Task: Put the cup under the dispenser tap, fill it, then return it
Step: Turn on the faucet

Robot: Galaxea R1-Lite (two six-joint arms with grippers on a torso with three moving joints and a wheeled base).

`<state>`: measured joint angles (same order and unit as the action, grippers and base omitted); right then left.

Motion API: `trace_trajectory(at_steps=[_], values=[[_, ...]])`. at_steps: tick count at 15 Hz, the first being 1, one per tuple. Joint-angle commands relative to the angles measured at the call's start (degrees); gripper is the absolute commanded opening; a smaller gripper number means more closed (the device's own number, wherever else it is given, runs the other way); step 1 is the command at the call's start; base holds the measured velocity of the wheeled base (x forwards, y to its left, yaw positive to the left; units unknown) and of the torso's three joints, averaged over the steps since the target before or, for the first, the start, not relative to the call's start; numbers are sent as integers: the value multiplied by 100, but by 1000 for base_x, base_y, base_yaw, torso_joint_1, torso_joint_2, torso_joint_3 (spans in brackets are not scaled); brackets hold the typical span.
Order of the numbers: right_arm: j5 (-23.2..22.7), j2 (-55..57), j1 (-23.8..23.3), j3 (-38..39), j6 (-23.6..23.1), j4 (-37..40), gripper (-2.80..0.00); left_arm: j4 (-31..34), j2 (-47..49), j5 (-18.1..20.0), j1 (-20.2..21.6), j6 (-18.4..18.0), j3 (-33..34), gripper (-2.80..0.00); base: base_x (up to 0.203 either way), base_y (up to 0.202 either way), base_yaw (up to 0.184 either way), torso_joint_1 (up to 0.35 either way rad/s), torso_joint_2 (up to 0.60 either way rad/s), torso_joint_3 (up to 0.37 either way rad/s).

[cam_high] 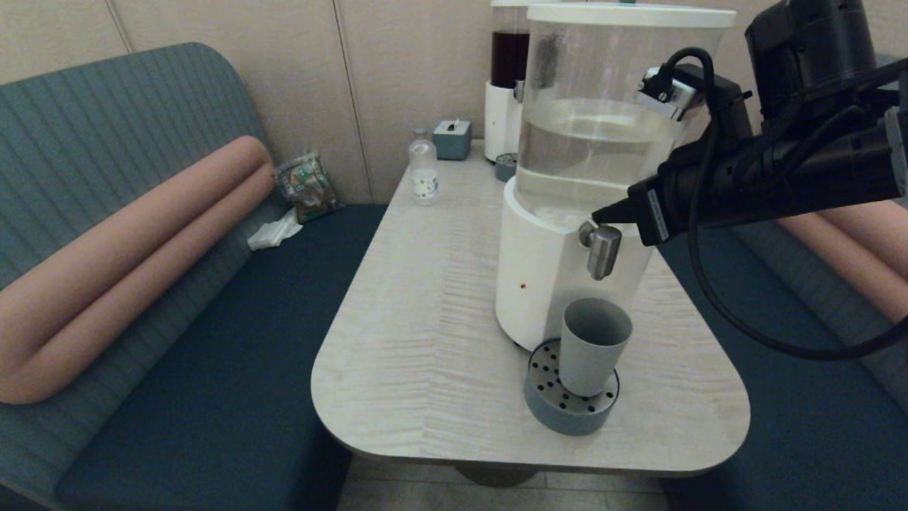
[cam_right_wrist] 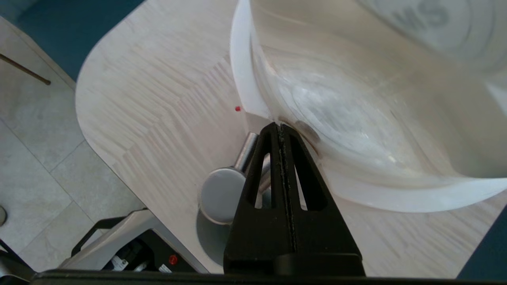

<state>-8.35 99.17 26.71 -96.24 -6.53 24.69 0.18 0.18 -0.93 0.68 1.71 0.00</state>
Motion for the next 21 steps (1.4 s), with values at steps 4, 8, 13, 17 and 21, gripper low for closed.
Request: trace_trajectory(at_steps=[4, 8, 13, 17, 21], values=[[-51, -69, 106, 4, -24, 27, -280, -1, 8, -4, 2, 5, 8, -280, 0, 0, 0, 0, 0, 0], [-13, -174, 106, 46, 9, 27, -280, -1, 8, -4, 2, 5, 0, -280, 0, 0, 0, 0, 0, 0], [46, -381, -53, 53, -6, 19, -280, 1, 8, -4, 2, 5, 9, -280, 0, 0, 0, 0, 0, 0], [71, -238, -83, 57, 3, 19, -280, 0, 8, -4, 2, 5, 2, -280, 0, 0, 0, 0, 0, 0], [71, -35, -78, 26, 3, 19, -280, 7, 8, -4, 2, 5, 8, -280, 0, 0, 0, 0, 0, 0]])
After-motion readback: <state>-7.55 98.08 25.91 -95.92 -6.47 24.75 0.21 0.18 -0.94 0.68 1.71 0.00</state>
